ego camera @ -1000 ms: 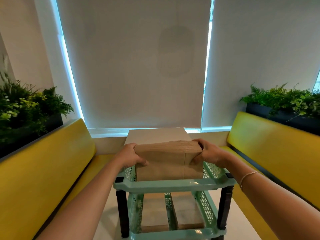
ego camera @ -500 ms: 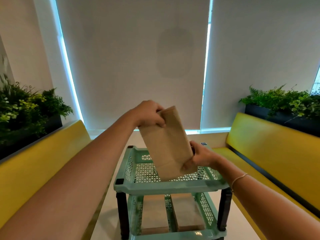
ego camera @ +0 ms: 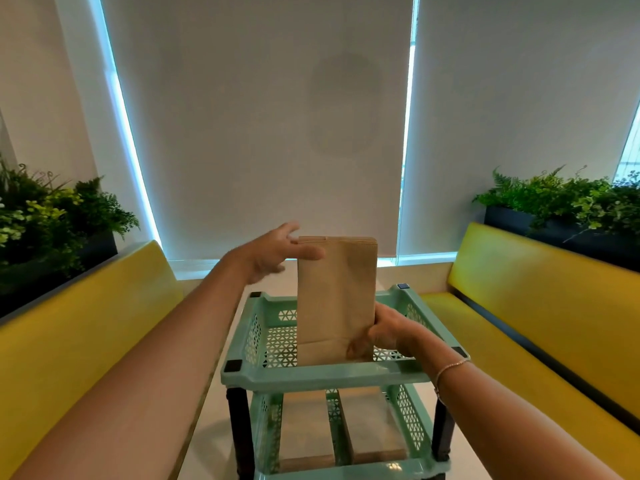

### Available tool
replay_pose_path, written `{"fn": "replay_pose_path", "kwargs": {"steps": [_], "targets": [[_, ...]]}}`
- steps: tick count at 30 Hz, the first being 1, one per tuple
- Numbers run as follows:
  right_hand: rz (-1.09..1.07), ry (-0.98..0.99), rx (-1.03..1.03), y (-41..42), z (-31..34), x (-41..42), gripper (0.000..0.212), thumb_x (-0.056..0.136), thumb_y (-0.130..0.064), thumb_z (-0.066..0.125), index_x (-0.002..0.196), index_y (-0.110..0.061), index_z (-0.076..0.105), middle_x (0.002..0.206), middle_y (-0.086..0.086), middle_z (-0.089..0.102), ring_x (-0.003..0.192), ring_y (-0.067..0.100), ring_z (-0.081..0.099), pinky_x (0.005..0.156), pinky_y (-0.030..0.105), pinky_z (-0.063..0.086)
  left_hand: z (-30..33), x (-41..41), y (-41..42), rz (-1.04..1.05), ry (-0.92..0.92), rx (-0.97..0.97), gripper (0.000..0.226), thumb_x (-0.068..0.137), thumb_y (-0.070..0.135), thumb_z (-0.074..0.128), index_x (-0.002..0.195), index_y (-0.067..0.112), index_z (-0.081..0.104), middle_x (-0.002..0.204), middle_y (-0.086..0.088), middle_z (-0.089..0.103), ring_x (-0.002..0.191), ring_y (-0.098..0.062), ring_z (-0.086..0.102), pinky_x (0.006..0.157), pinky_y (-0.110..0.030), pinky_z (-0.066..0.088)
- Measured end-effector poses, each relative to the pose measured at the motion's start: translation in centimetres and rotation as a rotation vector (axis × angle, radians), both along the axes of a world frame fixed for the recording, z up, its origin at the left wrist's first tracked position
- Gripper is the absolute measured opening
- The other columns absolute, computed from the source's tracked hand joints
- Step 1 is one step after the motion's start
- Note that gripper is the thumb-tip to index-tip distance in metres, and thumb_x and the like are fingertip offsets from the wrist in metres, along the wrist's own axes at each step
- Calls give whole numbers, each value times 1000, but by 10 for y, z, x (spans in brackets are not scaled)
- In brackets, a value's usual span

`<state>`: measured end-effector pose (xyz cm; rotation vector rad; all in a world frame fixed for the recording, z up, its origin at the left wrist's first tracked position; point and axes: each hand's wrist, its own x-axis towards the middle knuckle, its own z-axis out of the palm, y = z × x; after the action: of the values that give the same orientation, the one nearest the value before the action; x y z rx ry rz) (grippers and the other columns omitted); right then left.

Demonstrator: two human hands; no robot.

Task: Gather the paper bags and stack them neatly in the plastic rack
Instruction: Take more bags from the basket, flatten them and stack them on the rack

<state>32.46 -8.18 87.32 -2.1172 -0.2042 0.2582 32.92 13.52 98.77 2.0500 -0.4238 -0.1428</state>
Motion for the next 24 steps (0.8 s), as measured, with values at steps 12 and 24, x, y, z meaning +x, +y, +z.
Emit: {"fn": "replay_pose_path", "kwargs": {"steps": [12,24], "targets": [[3,22,68,0,-3,-1,63,58,7,76,112,-15,53,103,9,63,97,27,62,70,31,57,-98,10,-8,-44,122,410,90,56,16,89,132,10,41,120,0,56,107,-17,54,92,-27,46],[-97,-394,52,8,111,-8,37,63,-1,82,87,-16,58,84,3,59,76,16,55,66,24,49,-108,5,-9,27,37,284,75,60,15,86,124,18,47,104,6,61,95,-14,59,80,-23,48]]}}
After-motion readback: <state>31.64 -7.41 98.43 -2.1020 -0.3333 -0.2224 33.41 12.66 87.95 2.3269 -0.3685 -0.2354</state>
